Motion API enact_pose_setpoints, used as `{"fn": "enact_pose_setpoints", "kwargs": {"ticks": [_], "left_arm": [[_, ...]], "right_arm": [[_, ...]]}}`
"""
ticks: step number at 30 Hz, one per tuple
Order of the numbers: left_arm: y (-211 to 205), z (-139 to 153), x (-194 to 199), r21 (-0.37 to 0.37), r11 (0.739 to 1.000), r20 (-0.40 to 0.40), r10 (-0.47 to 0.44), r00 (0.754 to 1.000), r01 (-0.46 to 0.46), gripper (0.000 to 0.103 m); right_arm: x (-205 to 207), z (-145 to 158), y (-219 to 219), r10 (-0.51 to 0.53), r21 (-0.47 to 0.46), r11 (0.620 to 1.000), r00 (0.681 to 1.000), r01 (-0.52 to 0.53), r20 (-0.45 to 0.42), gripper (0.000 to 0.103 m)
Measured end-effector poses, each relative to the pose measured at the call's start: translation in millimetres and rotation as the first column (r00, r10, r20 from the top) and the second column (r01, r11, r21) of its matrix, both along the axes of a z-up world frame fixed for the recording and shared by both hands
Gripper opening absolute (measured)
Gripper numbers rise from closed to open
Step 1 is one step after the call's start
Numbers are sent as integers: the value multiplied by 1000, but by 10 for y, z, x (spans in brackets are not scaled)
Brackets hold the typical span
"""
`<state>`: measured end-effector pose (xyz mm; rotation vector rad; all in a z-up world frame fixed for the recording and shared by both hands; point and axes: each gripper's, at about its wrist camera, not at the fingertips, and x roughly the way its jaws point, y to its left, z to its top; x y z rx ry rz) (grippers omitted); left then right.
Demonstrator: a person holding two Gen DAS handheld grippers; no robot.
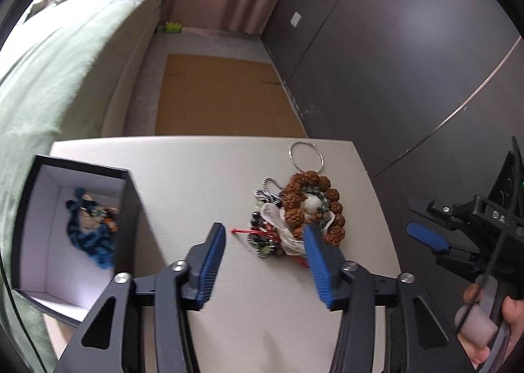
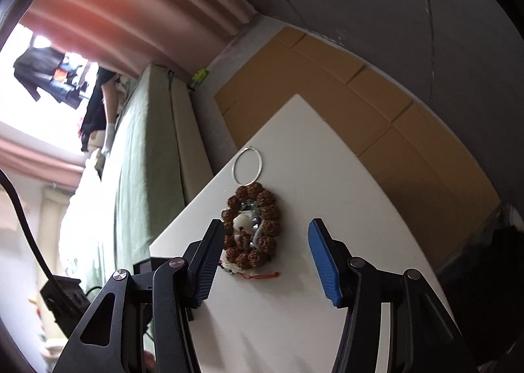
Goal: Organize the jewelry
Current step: 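Move the left gripper back to the pile and grasp the white cloth, then place the white cloth in the box with the left gripper while the right gripper grasps the brown bead bracelet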
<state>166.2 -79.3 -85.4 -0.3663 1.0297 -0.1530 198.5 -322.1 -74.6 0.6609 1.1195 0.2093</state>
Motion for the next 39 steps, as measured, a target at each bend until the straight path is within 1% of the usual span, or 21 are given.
{"fn": "enact_pose_setpoints", "kwargs": {"ticks": [1,3,7,9,10,11,15,18,20,21,22,23,25,31,36,39], "left_arm": [[-35,-38,36,-15,1000,-21,-4,1000,3,40],[-93,-87,72,-44,999,-44,-10,999,8,40],[-231,-183,121,-56,998,-75,-10,997,6,40],[-287,-237,137,-51,999,-89,-5,996,0,38],[-298,-255,141,-49,999,-94,-2,996,-3,34],[-311,-287,150,-48,999,-102,4,995,-9,32],[-331,-378,161,-44,999,-118,20,993,-26,31],[-345,-390,163,-41,998,-104,33,994,-37,29],[-334,-393,165,-53,998,-92,39,995,-44,21],[-322,-397,161,-71,997,-87,36,996,-42,8],[-315,-403,165,-78,996,-92,37,995,-44,2],[-308,-400,160,-74,996,-92,45,995,-52,1],[-307,-355,147,-43,997,-75,58,996,-61,0],[-224,-91,80,-59,997,-17,42,999,-43,0],[-88,240,-35,-68,997,36,47,998,-45,0],[-26,451,-95,-53,998,77,47,996,-43,0]], "right_arm": [[5,-12,-21,-5,11,1000,1000,5,-4,54],[8,-19,-93,-19,32,999,1000,19,-10,54],[-4,-14,-151,-27,47,999,1000,28,-14,54],[-9,-16,-166,-25,60,998,1000,26,-19,54],[-6,-14,-169,-23,64,998,1000,24,-19,54],[-7,-10,-175,-22,68,997,1000,23,-19,54],[-1,-19,-204,-22,90,996,1000,24,-20,54],[4,-51,-190,-19,102,995,999,22,-31,54],[14,-57,-172,-14,110,994,999,18,-37,54],[19,-58,-166,-11,113,993,999,15,-37,54],[21,-56,-157,-9,115,993,999,13,-36,54],[18,-57,-150,-8,115,993,999,12,-36,54],[20,-61,-132,-8,118,993,999,12,-38,54],[37,-87,-101,0,119,993,999,5,-45,54],[60,-131,-4,26,112,994,998,-20,-55,54],[95,-207,70,52,116,992,996,-44,-67,54]]}}
